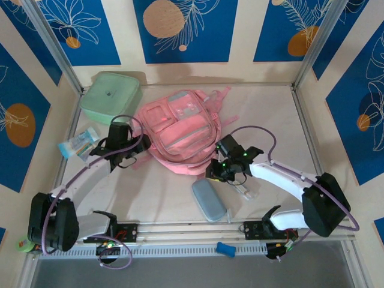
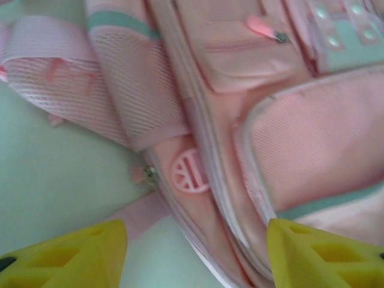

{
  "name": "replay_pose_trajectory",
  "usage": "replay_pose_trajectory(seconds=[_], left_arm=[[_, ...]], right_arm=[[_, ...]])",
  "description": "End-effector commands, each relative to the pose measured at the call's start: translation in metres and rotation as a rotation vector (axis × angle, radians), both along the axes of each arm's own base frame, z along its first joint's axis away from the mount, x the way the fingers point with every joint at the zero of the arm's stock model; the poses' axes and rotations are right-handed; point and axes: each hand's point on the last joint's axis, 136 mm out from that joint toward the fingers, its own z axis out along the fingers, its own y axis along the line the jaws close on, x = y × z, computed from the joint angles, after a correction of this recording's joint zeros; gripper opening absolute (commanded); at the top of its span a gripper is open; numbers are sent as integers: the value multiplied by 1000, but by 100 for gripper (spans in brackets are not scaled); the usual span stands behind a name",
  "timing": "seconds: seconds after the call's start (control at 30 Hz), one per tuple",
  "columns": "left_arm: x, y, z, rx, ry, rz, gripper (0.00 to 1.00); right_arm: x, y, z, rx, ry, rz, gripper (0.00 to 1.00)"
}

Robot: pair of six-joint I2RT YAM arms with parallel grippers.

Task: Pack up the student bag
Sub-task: Close the student bag at the center of the table, then rotate the student bag at the top-center of the table.

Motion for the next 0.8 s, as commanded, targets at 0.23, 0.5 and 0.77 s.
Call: replay_pose_trajectory(seconds=[0.23,0.5,0.77], left_arm=[[61,18,-26,-217,-16,149,63],[92,17,-54,-254,9,182,61],[105,7,-68,-355,2,202,47]], right_arm=[[7,20,9,25,-23,-8,25],[2,26,4,31,1,-1,25],[1,31,-1,40,13,-1,25]])
